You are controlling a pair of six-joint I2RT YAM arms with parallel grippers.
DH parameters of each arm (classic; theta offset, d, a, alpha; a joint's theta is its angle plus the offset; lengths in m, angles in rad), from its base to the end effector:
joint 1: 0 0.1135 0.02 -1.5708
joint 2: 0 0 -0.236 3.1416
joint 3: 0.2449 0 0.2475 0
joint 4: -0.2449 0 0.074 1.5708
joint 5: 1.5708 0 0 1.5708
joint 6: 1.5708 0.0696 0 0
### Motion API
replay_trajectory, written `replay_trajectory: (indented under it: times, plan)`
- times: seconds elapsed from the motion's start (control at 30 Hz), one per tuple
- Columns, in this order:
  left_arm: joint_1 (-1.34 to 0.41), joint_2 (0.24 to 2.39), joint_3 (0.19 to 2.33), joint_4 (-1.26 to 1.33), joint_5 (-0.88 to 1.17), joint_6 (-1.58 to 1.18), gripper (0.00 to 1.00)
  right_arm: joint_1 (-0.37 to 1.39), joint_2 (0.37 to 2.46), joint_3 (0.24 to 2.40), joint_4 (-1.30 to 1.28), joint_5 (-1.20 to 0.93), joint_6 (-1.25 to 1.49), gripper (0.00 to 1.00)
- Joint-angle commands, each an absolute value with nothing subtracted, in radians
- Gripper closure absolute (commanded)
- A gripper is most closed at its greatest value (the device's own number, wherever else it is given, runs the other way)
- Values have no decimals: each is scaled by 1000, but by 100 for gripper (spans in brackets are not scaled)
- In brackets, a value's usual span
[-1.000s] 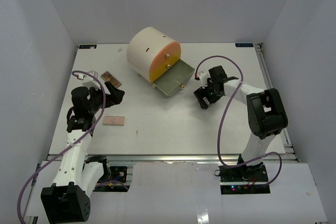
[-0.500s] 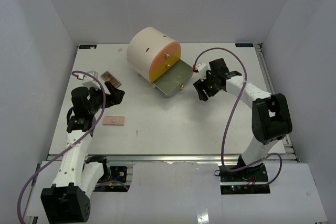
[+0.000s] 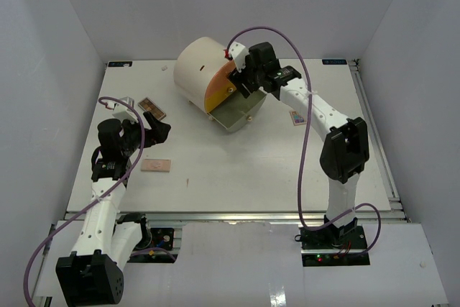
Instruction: Organize the makeup
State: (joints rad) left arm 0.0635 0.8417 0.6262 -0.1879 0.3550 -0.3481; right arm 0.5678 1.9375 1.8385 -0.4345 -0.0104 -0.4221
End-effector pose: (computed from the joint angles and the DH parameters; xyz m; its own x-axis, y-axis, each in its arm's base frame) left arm 0.2393 -0.0090 0.2421 -0.4568 -0.3495 -0.8180 0.1104 0.8902 -0.4420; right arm 0.3985 0.2550 0.2968 -0.1677 -0.5929 -0.7876 -0.6731 0.6526 -0.3479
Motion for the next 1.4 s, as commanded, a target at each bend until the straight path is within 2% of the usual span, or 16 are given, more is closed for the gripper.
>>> replay_trajectory:
  times: [0.0,0.17,0.33,0.63,0.8,0.97,1.07,1.2,1.37]
  plan:
    - [64,836,633,-185,354,-339,2,561,1981,1848,-448,85,-406,74]
    - [64,836,635,-184,356,-339,2,561,1973,1804,-416,82,-415,66]
    - [64,836,634,-185,356,-339,2,561,1989,1778,-401,66,-415,51]
    - [64,849,626,-190,336,-352,2,561,2016,1764,-387,81,-416,18]
    - [64,941,664,-289,301,-469,2,555,1957,1730,-382,56,-415,8]
    - [64,967,743,-465,266,-598,2,521,1839,1628,-381,-68,-408,4]
    - [64,965,787,-558,210,-710,2,456,1724,1517,-391,-337,-439,10]
    - [61,980,823,-742,98,-819,2,364,1585,1405,-391,-654,-455,10]
    - [34,1102,802,-836,36,-898,9,310,1460,1272,-350,-731,-451,10]
